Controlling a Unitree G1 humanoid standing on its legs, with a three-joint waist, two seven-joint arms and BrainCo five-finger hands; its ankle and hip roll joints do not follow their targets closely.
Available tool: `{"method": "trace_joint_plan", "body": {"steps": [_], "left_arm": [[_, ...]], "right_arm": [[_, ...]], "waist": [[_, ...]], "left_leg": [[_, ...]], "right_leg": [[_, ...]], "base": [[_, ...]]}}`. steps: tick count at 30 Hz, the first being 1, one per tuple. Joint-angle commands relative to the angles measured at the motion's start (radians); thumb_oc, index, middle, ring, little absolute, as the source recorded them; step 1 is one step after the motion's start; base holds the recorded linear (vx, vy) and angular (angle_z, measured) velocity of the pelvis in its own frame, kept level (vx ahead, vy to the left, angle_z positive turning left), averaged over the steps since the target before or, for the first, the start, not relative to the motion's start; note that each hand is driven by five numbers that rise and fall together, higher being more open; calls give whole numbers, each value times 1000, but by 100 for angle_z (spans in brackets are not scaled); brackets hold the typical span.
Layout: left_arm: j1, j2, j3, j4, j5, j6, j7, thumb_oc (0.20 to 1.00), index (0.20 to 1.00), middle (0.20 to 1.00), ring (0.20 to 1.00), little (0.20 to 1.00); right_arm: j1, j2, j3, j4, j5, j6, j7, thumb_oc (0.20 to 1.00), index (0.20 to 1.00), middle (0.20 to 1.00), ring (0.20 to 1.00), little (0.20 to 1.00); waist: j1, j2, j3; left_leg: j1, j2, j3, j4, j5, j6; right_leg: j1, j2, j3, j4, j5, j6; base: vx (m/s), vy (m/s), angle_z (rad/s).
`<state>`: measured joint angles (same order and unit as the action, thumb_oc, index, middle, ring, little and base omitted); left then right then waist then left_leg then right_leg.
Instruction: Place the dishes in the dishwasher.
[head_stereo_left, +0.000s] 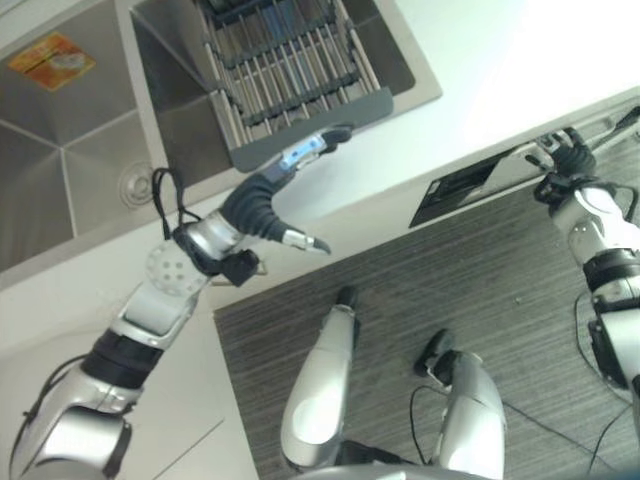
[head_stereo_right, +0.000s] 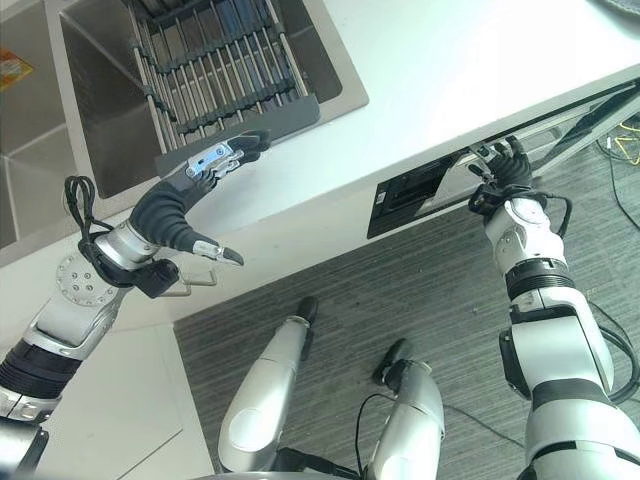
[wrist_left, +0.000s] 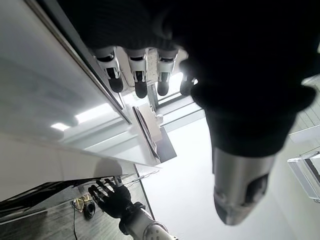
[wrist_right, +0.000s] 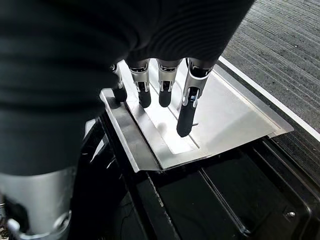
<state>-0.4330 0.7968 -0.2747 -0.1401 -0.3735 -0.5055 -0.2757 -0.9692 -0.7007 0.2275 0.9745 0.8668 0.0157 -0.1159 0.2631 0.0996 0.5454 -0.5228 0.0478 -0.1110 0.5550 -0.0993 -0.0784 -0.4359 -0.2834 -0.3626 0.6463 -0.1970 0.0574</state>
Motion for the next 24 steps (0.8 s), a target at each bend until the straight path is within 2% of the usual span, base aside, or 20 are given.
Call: {"method": "trace_joint_plan", "body": {"steps": [1,5,6,8,10,12,16,20,23,24], "left_arm": [[-11,21,29,-75,-32,-82,26,1000,1000,1000,1000,1000],[-5,0,49,-57,47,-110,89,1000,1000,1000,1000,1000],[4,-13,61,-41,102,-124,143,1000,1000,1000,1000,1000],[22,-17,114,2,172,-143,266,1000,1000,1000,1000,1000],[48,-13,149,7,184,-149,322,1000,1000,1000,1000,1000],[115,-30,207,8,181,-163,368,1000,1000,1000,1000,1000],[304,-102,336,21,222,-175,489,1000,1000,1000,1000,1000],[440,-157,467,55,180,-217,548,1000,1000,1000,1000,1000],[524,-208,570,104,20,-212,544,1000,1000,1000,1000,1000],[554,-239,600,138,-30,-197,570,1000,1000,1000,1000,1000]], "right_arm": [[-261,79,32,-104,13,-96,111,1000,1000,1000,1000,1000],[-142,113,-6,-84,-59,-84,114,1000,1000,1000,1000,1000],[-71,127,-15,-67,-105,-80,110,1000,1000,1000,1000,1000],[83,149,-56,-20,-91,-108,96,1000,1000,1000,1000,1000],[141,157,-83,-7,-97,-104,94,1000,1000,1000,1000,1000],[243,171,-112,0,-112,-97,83,1000,1000,1000,1000,1000],[506,221,-187,27,-90,-138,46,1000,1000,1000,1000,1000],[666,257,-268,57,-87,-138,60,1000,1000,1000,1000,1000],[750,281,-309,89,-108,-133,80,1000,1000,1000,1000,1000],[777,291,-315,97,-120,-133,85,1000,1000,1000,1000,1000]], "waist": [[62,-36,-25],[49,-38,-25],[41,-36,-25],[22,-26,-25],[20,-16,-34],[18,-14,-75],[15,-27,-176],[19,-29,-253],[20,-27,-290],[22,-28,-296]], "left_leg": [[105,-45,114,-177,28,101],[149,-41,115,-218,42,96],[188,-36,115,-253,55,90],[294,-24,111,-332,83,69],[328,-12,114,-368,113,62],[370,2,106,-414,128,46],[439,26,78,-494,164,12],[478,43,62,-544,196,-13],[507,47,48,-569,208,-27],[514,47,42,-571,208,-31]], "right_leg": [[88,40,4,107,-94,8],[132,48,11,62,-90,11],[175,58,16,17,-84,9],[297,75,17,-89,-68,9],[344,83,-2,-142,-44,1],[408,96,-15,-217,-31,-1],[534,116,-39,-348,-10,-7],[599,122,-77,-401,-4,-14],[632,131,-96,-435,1,-18],[640,132,-100,-444,4,-18]], "base": [[-43,-37,3],[-51,-56,4],[-33,-76,1],[-21,-58,7],[-10,-17,7],[138,-44,8],[169,-44,18],[115,5,33],[31,53,19],[-14,45,14]]}}
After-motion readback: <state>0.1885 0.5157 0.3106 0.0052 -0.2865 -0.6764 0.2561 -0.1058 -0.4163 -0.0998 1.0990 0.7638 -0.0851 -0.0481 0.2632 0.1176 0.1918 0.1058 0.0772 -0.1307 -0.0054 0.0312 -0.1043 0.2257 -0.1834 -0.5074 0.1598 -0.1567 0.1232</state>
